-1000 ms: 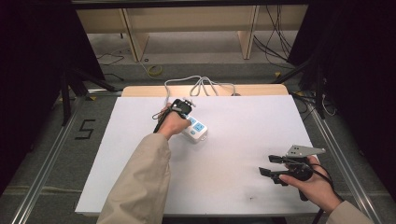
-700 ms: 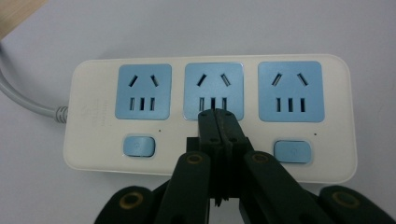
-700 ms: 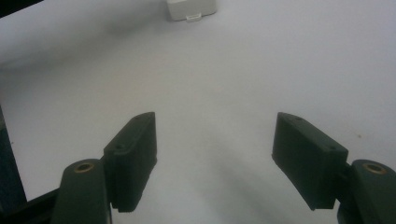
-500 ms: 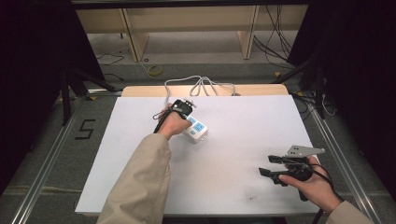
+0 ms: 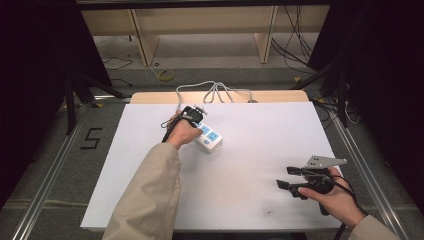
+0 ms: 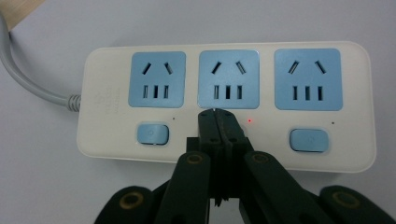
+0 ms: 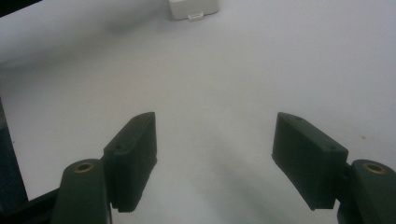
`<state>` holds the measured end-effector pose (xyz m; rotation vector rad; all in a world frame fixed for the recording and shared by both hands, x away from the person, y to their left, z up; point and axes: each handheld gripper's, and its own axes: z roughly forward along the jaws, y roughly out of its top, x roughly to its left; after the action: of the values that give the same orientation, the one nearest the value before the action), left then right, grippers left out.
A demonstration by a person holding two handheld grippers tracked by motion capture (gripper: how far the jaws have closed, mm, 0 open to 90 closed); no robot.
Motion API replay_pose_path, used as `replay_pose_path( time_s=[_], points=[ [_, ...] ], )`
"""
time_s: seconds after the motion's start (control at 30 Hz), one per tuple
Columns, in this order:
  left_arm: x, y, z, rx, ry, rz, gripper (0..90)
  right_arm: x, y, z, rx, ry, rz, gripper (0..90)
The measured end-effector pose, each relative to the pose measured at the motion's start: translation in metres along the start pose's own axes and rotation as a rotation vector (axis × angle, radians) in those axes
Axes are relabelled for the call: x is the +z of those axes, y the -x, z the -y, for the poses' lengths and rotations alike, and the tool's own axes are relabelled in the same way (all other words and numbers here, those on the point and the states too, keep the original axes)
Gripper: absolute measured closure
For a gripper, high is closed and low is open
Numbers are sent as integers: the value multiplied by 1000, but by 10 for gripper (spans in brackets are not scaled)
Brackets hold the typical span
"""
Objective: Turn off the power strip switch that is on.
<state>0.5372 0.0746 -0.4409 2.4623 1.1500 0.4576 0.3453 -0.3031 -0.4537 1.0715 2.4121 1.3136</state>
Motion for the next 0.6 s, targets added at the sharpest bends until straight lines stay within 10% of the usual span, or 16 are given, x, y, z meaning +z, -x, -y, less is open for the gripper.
replay_pose_path(
  time_s=[0.6],
  points=[
    [-1,1,-3,-28,1,38,900,0,1,0,-2,-3,-2,313]
  ],
)
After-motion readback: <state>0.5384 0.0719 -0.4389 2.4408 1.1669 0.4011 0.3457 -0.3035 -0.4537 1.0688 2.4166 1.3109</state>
